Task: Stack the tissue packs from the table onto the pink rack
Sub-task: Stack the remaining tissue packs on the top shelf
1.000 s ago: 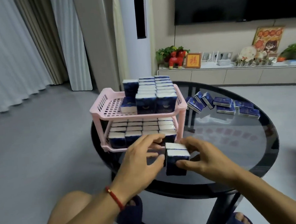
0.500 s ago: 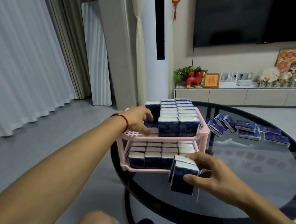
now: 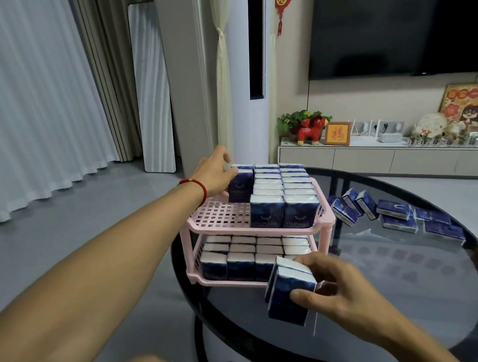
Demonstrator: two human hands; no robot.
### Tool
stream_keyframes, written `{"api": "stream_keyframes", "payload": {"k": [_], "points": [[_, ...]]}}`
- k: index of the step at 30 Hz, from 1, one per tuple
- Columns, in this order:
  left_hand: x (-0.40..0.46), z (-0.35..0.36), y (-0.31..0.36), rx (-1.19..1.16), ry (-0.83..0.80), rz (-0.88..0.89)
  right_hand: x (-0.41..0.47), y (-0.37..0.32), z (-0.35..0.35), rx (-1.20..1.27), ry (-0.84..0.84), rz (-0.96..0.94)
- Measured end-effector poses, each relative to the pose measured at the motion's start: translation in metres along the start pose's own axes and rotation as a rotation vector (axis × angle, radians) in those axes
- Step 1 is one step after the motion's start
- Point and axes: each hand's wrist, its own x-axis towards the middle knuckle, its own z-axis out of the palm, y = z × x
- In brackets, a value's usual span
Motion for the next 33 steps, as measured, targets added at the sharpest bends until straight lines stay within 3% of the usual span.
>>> {"api": "stream_keyframes", "payload": {"k": [5,10,13,22,28,33], "points": [[0.005,0.004,-0.014,-0.043,-0.056,0.122,-0.002,0.001,-0.002,-0.002,0.006,0.02],[0.005,0.001,-0.025,-0.061,-0.203,0.128,-0.002,0.0,-0.003,0.0,0.016,0.019],[0.008,0.001,-0.022,-0.012,-0.176,0.159,-0.002,-0.002,-0.003,0.05,0.012,0.029],[0.018,0.007,-0.038,-0.173,-0.202,0.135,0.006,-0.068,-0.026,0.255,-0.261,-0.035],[0.028,0.002,-0.046,-0.222,-0.287,0.13,0.089,-0.141,-0.052,0.009,-0.106,-0.215],[0.036,0.006,-0.047,-0.195,-0.283,0.116,0.169,-0.135,-0.049,-0.068,-0.052,-0.097]]}}
